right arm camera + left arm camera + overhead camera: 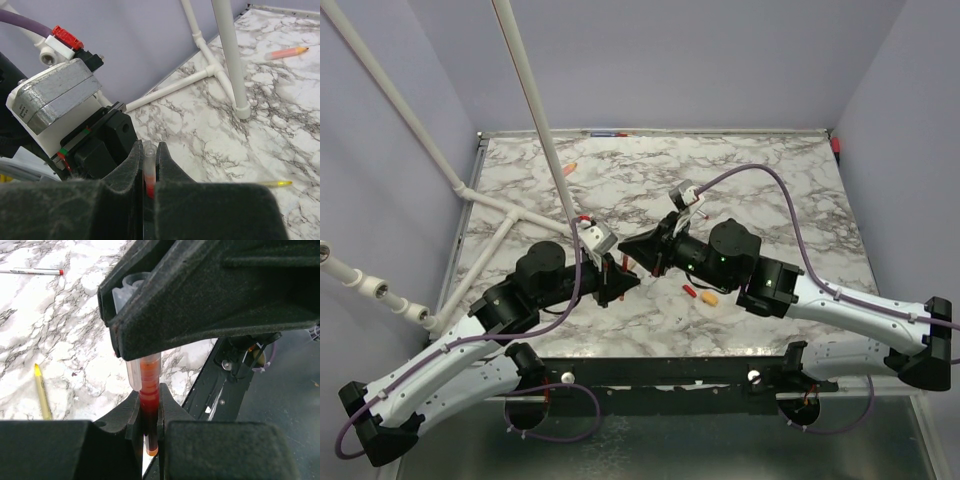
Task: Insert the pens into the pen caps
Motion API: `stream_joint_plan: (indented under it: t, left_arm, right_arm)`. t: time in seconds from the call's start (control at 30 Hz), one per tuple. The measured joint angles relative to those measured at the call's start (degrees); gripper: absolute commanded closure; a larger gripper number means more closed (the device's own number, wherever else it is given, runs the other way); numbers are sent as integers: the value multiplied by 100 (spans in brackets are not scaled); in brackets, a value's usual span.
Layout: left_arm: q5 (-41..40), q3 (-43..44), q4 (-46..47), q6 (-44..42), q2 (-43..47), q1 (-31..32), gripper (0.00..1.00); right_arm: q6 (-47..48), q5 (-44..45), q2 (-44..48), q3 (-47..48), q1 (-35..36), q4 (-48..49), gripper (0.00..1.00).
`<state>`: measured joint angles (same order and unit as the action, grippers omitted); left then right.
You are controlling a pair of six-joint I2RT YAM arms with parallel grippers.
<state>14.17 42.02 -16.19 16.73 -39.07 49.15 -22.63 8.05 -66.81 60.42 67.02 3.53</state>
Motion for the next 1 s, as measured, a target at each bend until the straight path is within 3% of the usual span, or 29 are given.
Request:
stream_joint_plan:
  t: [1.0]
  left_arm:
    - [81, 855, -1067, -466, -503, 0, 100]
  right_arm:
    - [-201, 20, 173, -570, 44, 789, 99]
